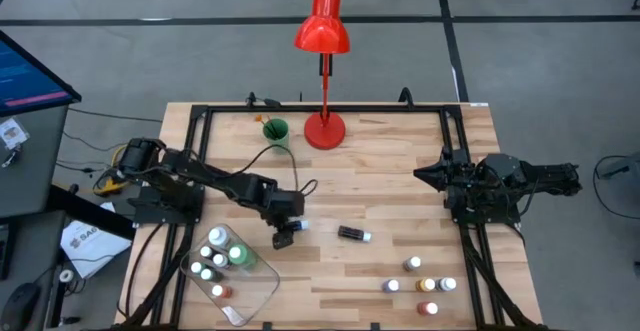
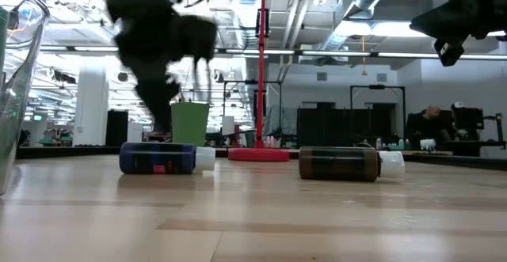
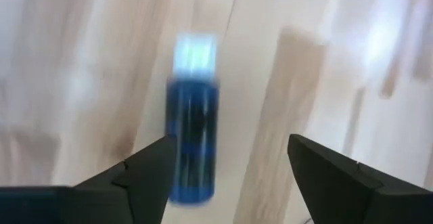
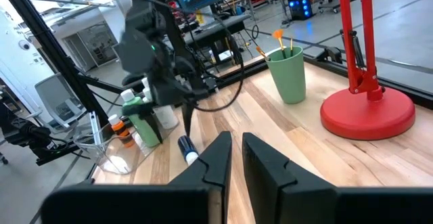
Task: Pick & Place Paint Supplies
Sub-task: Adjust the blue coloring bottle to the center of the table
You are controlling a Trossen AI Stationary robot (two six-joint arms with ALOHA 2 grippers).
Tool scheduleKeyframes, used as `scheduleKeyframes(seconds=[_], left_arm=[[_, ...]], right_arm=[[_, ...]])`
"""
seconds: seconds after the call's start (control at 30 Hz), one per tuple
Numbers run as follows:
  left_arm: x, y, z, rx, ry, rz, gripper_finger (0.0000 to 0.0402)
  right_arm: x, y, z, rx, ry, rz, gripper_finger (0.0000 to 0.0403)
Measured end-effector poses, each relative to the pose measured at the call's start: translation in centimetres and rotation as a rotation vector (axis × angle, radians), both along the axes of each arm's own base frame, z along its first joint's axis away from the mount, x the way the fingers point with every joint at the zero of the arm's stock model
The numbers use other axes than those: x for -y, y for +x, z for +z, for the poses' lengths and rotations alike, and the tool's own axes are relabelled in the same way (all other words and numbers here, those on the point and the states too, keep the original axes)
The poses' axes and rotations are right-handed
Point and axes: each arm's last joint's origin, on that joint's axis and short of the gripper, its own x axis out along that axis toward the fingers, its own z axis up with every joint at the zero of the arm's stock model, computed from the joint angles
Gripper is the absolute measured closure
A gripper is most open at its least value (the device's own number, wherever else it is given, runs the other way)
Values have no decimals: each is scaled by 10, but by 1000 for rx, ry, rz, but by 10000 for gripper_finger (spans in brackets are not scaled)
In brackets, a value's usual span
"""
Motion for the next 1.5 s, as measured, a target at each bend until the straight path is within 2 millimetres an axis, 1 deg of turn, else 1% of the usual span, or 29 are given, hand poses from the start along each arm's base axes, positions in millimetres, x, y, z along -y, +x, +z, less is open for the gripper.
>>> scheduleKeyframes(seconds=[0.1, 0.2, 0.3, 0.37, 0.47, 0.57, 0.67, 0.8, 1.0, 1.33, 1.5], left_arm=[[0, 13, 21, 96, 66, -30, 132], [-4, 24, 31, 135, 70, -8, 130], [-6, 31, 25, 120, 64, 1, 128], [-4, 35, 11, 65, 54, -9, 128], [2, 50, -2, 38, 42, -36, 128], [3, 65, -9, 38, 101, -18, 128], [1, 70, -11, 39, 178, -15, 128], [0, 70, -15, 20, 224, -24, 128], [-2, 64, -17, -44, 236, -30, 128], [1, 65, -34, -106, 242, -39, 128], [3, 64, -35, -111, 241, -46, 148]], right_arm=[[0, 0, 0, 0, 0, 0, 369], [0, 0, 0, 0, 0, 0, 369], [0, 0, 0, 0, 0, 0, 369], [0, 0, 0, 0, 0, 0, 369], [0, 0, 0, 1, 0, 0, 369], [0, 0, 0, 0, 0, 0, 369], [0, 0, 0, -1, 0, 0, 369], [0, 0, 0, -1, 0, 0, 369], [0, 0, 0, 0, 0, 0, 369], [0, 0, 0, 0, 0, 0, 369], [0, 0, 0, 0, 0, 0, 369]])
